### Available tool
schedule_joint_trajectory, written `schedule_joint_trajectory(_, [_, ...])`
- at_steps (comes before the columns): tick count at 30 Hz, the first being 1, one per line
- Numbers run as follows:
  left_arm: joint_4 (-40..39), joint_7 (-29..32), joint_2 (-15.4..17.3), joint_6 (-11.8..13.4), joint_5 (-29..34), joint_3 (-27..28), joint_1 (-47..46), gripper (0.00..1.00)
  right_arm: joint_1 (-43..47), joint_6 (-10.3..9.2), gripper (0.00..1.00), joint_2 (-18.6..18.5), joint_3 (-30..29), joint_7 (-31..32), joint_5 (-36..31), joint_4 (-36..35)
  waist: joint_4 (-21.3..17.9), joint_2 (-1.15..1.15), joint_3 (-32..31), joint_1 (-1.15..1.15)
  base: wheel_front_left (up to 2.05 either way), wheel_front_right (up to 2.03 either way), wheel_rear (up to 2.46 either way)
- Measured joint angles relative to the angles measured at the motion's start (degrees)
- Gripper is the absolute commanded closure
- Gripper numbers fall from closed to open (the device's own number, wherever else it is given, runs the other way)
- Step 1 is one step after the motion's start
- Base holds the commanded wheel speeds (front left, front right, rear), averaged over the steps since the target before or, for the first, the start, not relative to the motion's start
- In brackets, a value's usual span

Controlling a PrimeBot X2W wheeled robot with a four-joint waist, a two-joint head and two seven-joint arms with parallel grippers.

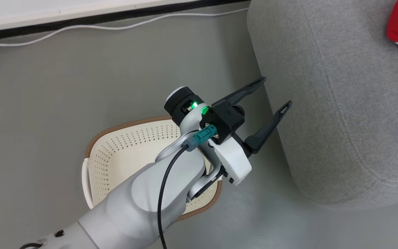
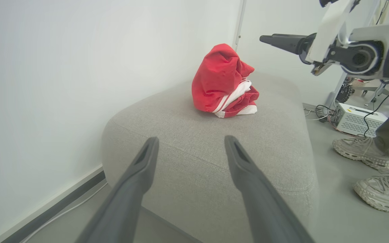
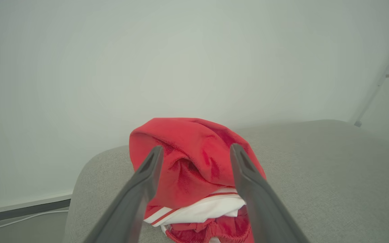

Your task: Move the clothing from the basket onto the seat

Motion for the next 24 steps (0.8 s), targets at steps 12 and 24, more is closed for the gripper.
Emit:
schedule_joint_trajectory(12, [1.38, 0.01, -0.30, -0.94, 2.54, 7.97, 9.88, 0.00, 9.87, 0.00, 0.00, 3.72, 0.81, 0.00, -1.99, -7.05, 2.17, 0.00, -9.28, 0.00, 0.00, 0.00, 0.00])
schedule_joint_trajectory(24, [-0.14, 0.01, 0.07, 2.22, 9.27, 23.99, 22.29, 0.00, 15.54, 0.00, 0.00, 7.89, 5.53, 0.00, -3.11, -11.98, 10.09, 0.00, -15.50, 0.00, 0.00, 0.00, 0.00])
